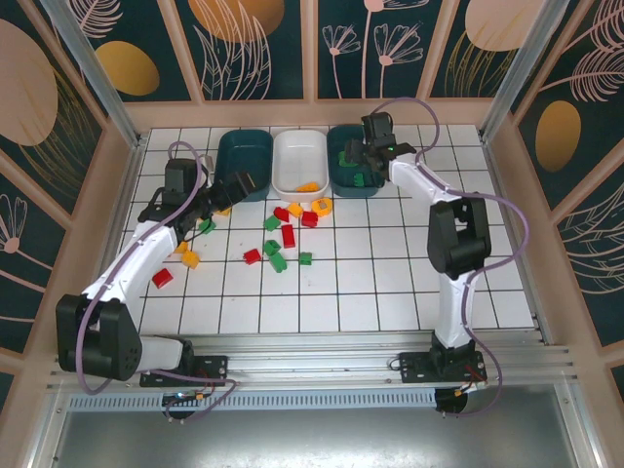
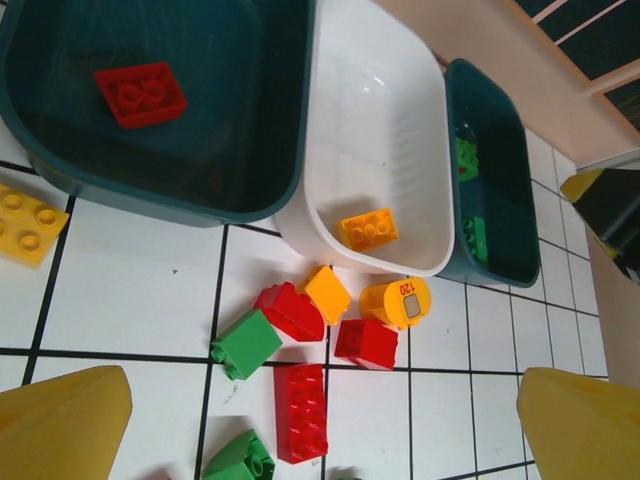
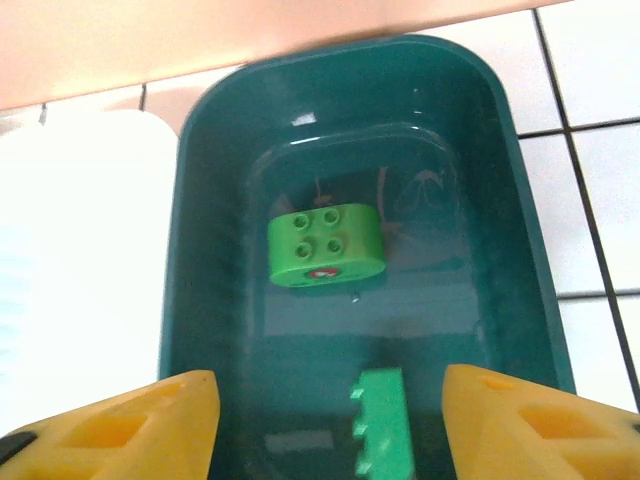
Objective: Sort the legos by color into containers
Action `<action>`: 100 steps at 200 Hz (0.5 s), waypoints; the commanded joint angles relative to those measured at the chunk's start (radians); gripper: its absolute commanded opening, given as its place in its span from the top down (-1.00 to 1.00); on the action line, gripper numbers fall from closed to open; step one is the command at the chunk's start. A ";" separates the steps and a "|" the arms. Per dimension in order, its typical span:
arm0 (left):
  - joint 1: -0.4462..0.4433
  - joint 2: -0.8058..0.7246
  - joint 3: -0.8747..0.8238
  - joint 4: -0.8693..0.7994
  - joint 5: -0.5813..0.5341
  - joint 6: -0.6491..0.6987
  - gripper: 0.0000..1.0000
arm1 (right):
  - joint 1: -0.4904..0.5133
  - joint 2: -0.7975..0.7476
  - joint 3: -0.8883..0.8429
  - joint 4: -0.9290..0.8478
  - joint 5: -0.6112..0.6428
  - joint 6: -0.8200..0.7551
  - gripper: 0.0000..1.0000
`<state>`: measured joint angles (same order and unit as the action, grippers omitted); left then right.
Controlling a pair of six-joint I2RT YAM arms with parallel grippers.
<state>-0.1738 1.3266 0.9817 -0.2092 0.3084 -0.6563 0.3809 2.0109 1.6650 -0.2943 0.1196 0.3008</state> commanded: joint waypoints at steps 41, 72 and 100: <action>0.007 -0.079 -0.145 0.051 0.061 -0.042 -0.97 | 0.242 -0.180 -0.292 0.048 0.195 0.439 -0.42; 0.007 -0.096 -0.170 0.040 0.056 -0.034 -0.97 | 0.261 -0.128 -0.301 0.085 0.160 0.427 -0.51; 0.007 -0.099 -0.183 0.028 0.049 -0.020 -0.97 | 0.278 -0.080 -0.301 0.098 0.149 0.327 -0.52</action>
<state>-0.1738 1.2488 0.8177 -0.1905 0.3447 -0.6853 0.6498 1.8908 1.3594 -0.2356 0.2462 0.6678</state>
